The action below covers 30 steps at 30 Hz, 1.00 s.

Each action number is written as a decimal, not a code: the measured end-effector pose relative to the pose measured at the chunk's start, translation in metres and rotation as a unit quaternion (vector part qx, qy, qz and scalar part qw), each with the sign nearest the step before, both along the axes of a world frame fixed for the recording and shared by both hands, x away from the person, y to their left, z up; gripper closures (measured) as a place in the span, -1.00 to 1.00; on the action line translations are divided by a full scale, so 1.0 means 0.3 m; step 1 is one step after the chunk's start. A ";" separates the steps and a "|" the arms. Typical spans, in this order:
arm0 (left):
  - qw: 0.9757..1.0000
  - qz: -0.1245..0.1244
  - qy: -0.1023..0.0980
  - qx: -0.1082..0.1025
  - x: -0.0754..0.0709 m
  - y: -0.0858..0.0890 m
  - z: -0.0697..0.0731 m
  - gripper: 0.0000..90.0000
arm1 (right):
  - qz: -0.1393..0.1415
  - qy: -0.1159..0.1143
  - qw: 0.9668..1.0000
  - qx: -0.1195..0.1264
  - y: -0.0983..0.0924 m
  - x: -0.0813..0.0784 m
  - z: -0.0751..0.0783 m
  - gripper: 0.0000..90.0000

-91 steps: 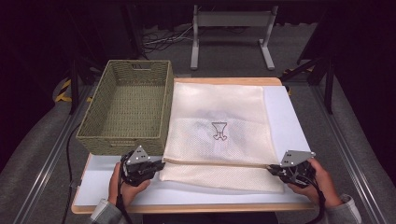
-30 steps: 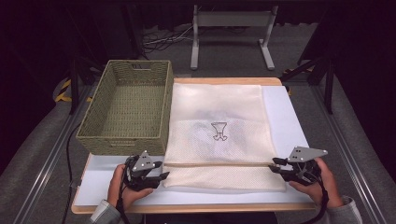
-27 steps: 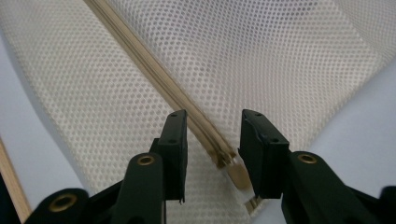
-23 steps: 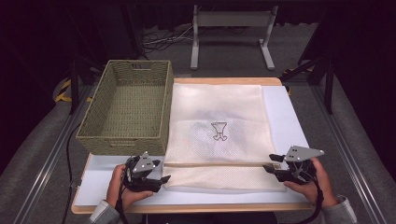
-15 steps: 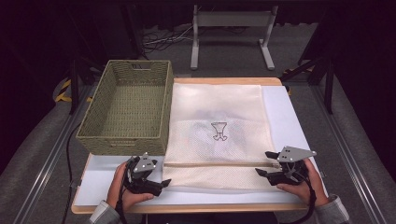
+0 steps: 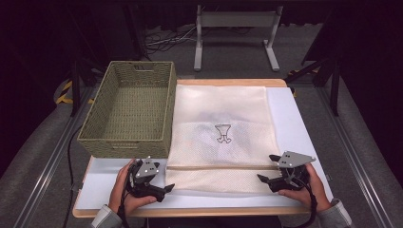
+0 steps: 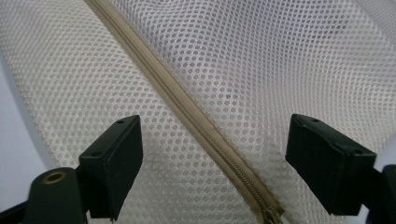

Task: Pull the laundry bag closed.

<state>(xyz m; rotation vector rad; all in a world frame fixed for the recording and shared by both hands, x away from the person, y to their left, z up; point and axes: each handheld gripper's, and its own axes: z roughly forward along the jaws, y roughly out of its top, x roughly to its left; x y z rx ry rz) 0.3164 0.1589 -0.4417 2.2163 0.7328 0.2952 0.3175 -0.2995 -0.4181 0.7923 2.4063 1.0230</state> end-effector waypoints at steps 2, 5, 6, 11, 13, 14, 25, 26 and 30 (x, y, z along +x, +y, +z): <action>1.000 0.002 -0.002 -0.004 0.001 0.000 0.002 -0.80 | 0.002 0.004 1.000 0.004 -0.001 -0.001 -0.004 -0.59; 1.000 -0.003 -0.002 0.000 0.003 -0.003 0.001 -0.81 | 0.002 0.001 1.000 0.010 -0.006 -0.002 -0.001 -0.62; 1.000 -0.004 -0.002 0.004 0.003 -0.005 0.001 -0.81 | -0.001 -0.001 1.000 0.014 -0.007 -0.002 0.000 -0.63; 1.000 -0.004 -0.004 0.001 0.003 -0.004 0.002 -0.80 | -0.007 -0.004 1.000 0.015 -0.010 -0.001 0.000 -0.64; 1.000 -0.006 -0.004 -0.002 0.004 -0.003 0.003 -0.79 | -0.008 -0.004 1.000 0.016 -0.009 -0.002 0.000 -0.64; 1.000 -0.004 -0.006 -0.001 0.004 -0.003 0.003 -0.78 | -0.004 -0.004 1.000 0.017 -0.007 -0.005 0.001 -0.64; 1.000 -0.008 -0.003 0.003 0.012 0.000 0.003 -0.77 | -0.005 -0.006 1.000 0.017 -0.009 -0.003 0.003 -0.67; 1.000 -0.007 -0.003 0.008 0.013 0.000 0.002 -0.77 | -0.006 -0.007 1.000 0.015 -0.009 -0.003 0.004 -0.67; 1.000 -0.010 -0.005 0.004 0.013 0.001 0.008 -0.77 | -0.007 -0.008 1.000 0.012 -0.009 -0.008 0.004 -0.69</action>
